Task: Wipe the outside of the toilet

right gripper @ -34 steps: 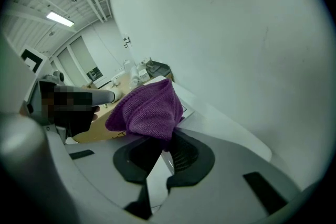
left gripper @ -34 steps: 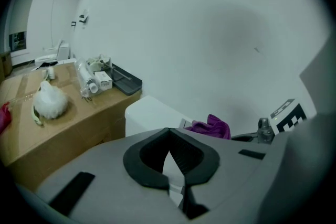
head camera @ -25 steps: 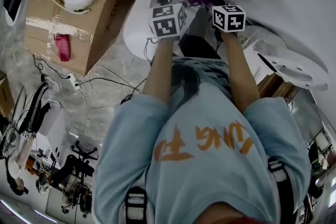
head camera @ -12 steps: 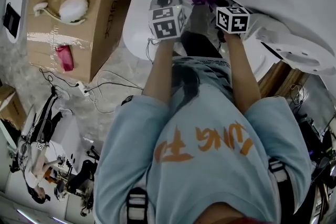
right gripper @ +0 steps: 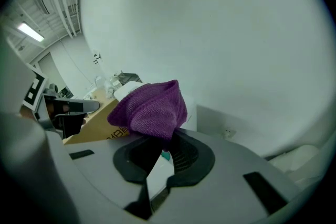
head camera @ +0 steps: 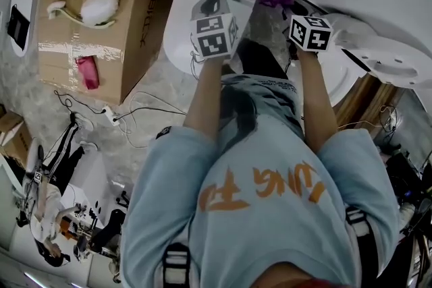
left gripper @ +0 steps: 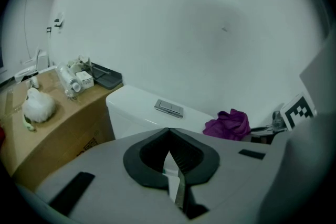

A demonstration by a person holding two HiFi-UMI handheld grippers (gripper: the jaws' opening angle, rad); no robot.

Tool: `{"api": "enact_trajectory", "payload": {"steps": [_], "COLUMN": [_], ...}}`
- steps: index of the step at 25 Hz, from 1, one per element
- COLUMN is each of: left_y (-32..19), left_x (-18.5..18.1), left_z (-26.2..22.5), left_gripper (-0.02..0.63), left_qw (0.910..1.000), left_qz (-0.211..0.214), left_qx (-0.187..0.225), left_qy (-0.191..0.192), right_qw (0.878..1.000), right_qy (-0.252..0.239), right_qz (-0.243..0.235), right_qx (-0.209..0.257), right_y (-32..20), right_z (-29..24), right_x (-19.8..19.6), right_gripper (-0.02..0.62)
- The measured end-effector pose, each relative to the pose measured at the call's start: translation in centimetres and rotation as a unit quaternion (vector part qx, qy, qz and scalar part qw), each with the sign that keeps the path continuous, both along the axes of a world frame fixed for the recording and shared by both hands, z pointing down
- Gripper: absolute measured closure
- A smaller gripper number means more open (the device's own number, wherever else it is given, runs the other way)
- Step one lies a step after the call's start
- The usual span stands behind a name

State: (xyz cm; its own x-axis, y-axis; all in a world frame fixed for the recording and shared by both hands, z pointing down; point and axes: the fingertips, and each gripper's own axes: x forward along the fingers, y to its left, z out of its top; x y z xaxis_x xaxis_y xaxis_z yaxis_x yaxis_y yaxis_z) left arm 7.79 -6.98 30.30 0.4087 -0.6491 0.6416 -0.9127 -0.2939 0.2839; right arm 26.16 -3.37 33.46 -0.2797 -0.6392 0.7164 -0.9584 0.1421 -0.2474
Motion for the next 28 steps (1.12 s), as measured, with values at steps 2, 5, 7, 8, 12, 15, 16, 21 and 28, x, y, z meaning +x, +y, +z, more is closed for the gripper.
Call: {"api": "enact_trajectory", "payload": {"steps": [2, 5, 7, 8, 12, 15, 16, 21, 28], "left_y": [0.9, 2.5, 3.3, 3.6, 4.7, 5.6, 5.7, 5.5, 3.3], "left_x": [-1.2, -3.2, -4.7, -5.5, -9.0, -11.7, -12.5, -16.0, -18.9], "left_z": [0.1, 0.4, 0.6, 0.8, 2.1, 3.5, 4.0, 6.6, 9.6], "left_gripper": [0.588, 0.588, 0.588, 0.588, 0.588, 0.588, 0.588, 0.588, 0.588], "left_qw": [1.0, 0.9998, 0.9996, 0.9994, 0.9986, 0.998, 0.9977, 0.9958, 0.9937], "left_qz": [-0.004, -0.014, -0.024, -0.029, -0.046, -0.055, -0.06, -0.081, -0.084], "left_qx": [0.002, 0.005, 0.011, 0.014, 0.022, 0.026, 0.027, 0.04, 0.073], "left_qy": [0.003, 0.011, 0.013, 0.012, 0.012, 0.017, 0.018, 0.016, 0.013], "right_qw": [1.0, 0.999, 0.999, 0.998, 0.997, 0.996, 0.995, 0.992, 0.987], "right_qy": [0.001, -0.008, -0.02, -0.025, -0.04, -0.045, -0.046, -0.051, -0.061], "right_qz": [0.002, -0.003, -0.013, -0.018, -0.037, -0.057, -0.066, -0.104, -0.141], "right_qx": [0.015, 0.035, 0.047, 0.052, 0.06, 0.055, 0.053, 0.041, 0.052], "right_y": [0.8, 2.3, 3.1, 3.4, 4.8, 5.7, 5.8, 4.7, 0.8], "right_z": [-1.0, -2.4, -3.3, -3.5, -3.0, -1.4, -0.6, 2.9, 7.1], "right_x": [-0.8, -3.1, -5.1, -6.2, -10.5, -13.7, -14.7, -19.4, -25.3], "right_gripper": [0.545, 0.545, 0.545, 0.545, 0.545, 0.545, 0.545, 0.545, 0.545]}}
